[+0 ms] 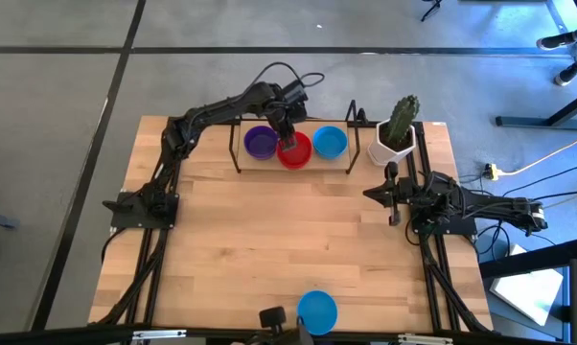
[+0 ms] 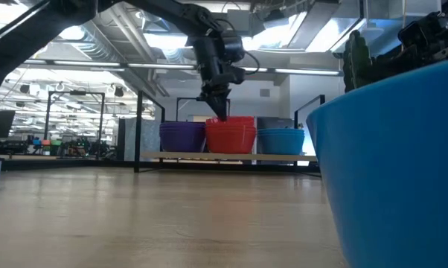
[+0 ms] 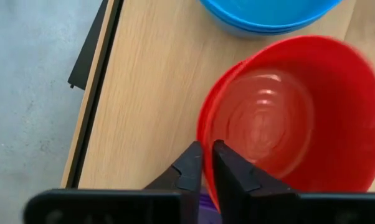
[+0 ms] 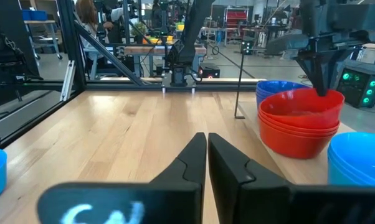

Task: Pick & Place Mini bowls
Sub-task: Stack the red bowl on top of the red bowl on the shelf, then stack the blue bowl on top of the blue bowl on the shelf

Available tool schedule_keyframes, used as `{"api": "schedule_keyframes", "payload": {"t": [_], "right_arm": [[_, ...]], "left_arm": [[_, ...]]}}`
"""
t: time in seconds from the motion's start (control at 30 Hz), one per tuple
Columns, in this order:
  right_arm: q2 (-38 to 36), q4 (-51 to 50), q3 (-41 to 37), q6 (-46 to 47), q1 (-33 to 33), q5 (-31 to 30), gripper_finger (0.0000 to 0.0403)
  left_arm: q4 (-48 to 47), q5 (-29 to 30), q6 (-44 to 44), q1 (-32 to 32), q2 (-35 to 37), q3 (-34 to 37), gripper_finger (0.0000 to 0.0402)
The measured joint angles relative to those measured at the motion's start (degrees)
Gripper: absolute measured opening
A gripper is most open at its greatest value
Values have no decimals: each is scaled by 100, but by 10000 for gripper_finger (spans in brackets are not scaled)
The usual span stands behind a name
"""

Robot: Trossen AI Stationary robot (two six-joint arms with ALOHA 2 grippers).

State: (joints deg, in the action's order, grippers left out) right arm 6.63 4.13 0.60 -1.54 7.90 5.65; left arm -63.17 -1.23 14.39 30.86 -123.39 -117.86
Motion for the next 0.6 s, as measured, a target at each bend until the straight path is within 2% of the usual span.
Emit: {"api": "schedule_keyframes", "payload": {"t": [0.37,0.47,0.6], "right_arm": [[-1,-23,0,-22,0,0,20],[-1,-23,0,-19,0,0,20],[-2,-29,0,-17,0,0,20]], "left_arm": [[70,198,333,-134,0,0,141],[139,350,338,-130,0,0,162],[227,211,578,-130,136,0,184]]}}
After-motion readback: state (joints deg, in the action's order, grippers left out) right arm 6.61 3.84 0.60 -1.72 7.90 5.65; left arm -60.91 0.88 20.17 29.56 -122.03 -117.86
